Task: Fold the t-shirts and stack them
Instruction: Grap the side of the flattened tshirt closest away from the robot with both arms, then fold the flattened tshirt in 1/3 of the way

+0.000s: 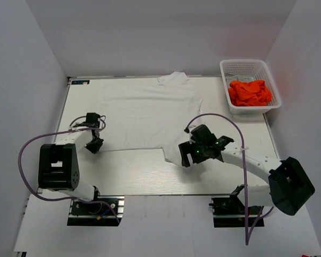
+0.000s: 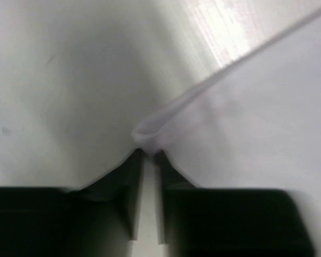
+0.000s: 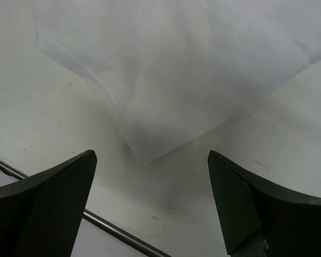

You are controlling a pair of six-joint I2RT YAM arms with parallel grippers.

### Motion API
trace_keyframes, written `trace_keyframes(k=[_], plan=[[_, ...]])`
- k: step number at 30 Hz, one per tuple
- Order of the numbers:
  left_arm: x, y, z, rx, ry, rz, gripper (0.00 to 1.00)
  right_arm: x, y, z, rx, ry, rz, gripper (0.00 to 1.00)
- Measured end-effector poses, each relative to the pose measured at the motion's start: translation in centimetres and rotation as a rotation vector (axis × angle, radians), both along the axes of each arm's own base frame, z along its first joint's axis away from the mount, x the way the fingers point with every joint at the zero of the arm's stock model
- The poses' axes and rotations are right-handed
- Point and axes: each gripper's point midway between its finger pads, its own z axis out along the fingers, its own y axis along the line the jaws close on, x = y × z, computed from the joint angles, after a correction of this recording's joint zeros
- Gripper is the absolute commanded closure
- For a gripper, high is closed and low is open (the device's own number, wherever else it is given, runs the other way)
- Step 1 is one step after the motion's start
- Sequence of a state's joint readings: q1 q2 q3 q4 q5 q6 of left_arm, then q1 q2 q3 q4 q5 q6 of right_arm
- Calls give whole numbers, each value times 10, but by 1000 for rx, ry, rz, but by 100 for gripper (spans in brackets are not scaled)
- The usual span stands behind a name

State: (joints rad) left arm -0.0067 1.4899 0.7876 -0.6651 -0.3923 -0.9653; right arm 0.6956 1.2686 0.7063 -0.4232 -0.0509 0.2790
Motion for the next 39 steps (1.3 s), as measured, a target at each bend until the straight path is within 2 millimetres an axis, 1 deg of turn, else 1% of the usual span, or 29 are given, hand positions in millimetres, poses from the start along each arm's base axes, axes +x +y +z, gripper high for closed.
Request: trace_keyframes(k=[1, 3, 6, 10, 11, 12, 13, 14, 15, 16, 17, 21, 23, 25, 29, 31, 33, 36, 39], plan=[[2, 0, -3, 0, 0, 12, 88, -3, 2, -2, -9, 3, 16, 10], [11, 2, -3, 12, 1, 6, 100, -9, 7, -7, -28, 5, 47, 10], [15, 4, -3, 24, 8, 8, 100, -15, 10, -20, -81, 9, 74, 17], [16, 4, -3, 26, 2, 8, 100, -15, 10, -35, -157, -8, 46, 31], [16, 4, -3, 26, -2, 8, 100, -14, 11, -35, -160, -22, 32, 44], [15, 4, -3, 26, -4, 8, 100, -12, 11, -35, -162, -34, 14, 60], [15, 4, -3, 25, -8, 8, 100, -11, 11, -36, -165, -44, 1, 73], [16, 4, -3, 26, -10, 8, 100, -10, 11, -36, -166, -52, -23, 83], [16, 4, -3, 25, -11, 8, 100, -8, 11, -37, -164, -55, -48, 89], [16, 4, -3, 25, -11, 8, 100, -7, 11, -37, -161, -56, -69, 98], [16, 4, -3, 25, -11, 7, 100, -7, 11, -37, -159, -57, -80, 100], [15, 3, -2, 20, -8, 4, 100, -7, 9, -35, -159, -50, -126, 100], [15, 2, -2, 12, -7, 1, 100, -5, 9, -29, -153, -54, -142, 100], [13, -1, -2, 0, -2, -3, 100, -1, 14, -18, -132, -64, -157, 100], [13, -9, 0, -43, 3, -21, 100, 25, 30, 13, -76, -125, -201, 100], [18, -12, 6, -58, -1, -31, 100, 42, 34, 27, -53, -157, -236, 100], [31, -13, 16, -67, -23, -38, 100, 61, 33, 38, -41, -184, -279, 100], [61, -16, 35, -79, -88, -52, 100, 89, 28, 50, -30, -209, -344, 100], [80, -17, 46, -83, -120, -63, 100, 113, 24, 62, -13, -230, -391, 100]])
